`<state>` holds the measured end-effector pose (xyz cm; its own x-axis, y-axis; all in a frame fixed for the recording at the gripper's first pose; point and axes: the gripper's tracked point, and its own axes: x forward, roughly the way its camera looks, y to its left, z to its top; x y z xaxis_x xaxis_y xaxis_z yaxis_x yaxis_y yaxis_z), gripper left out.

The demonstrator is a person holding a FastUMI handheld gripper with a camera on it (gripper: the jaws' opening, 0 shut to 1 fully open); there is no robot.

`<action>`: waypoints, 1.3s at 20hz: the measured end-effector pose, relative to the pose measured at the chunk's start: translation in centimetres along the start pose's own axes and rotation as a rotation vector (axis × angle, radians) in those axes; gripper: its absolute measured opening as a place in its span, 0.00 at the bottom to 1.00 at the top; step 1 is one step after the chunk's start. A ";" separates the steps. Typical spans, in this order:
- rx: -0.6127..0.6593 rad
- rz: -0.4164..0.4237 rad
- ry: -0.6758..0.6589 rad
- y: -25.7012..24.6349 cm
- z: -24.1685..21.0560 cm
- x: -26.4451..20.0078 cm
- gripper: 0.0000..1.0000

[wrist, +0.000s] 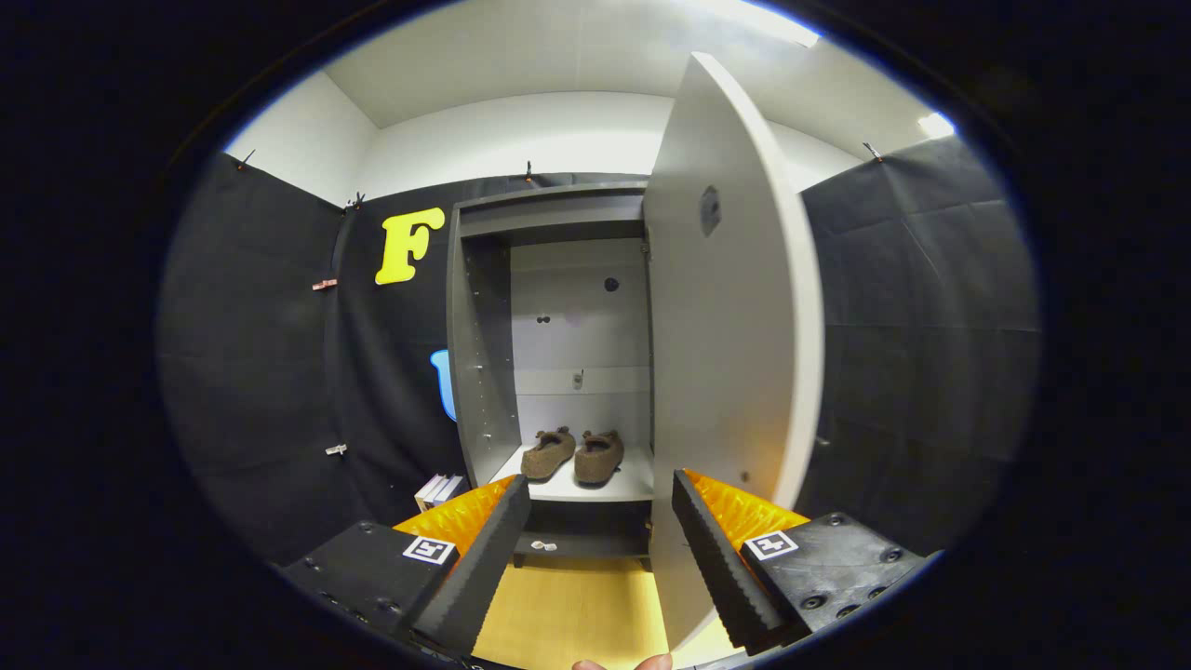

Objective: Open the shoe cabinet door, grab the shoes and put them into the shoe cabinet, then close the shoe cabinet door.

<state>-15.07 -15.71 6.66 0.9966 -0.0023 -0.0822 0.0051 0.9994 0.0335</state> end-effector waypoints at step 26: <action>0.065 -0.350 0.068 -18.1 -1.6 2.9 0.98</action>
<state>-12.36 -33.78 4.25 0.9260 -0.3393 -0.1657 0.3521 0.9344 0.0545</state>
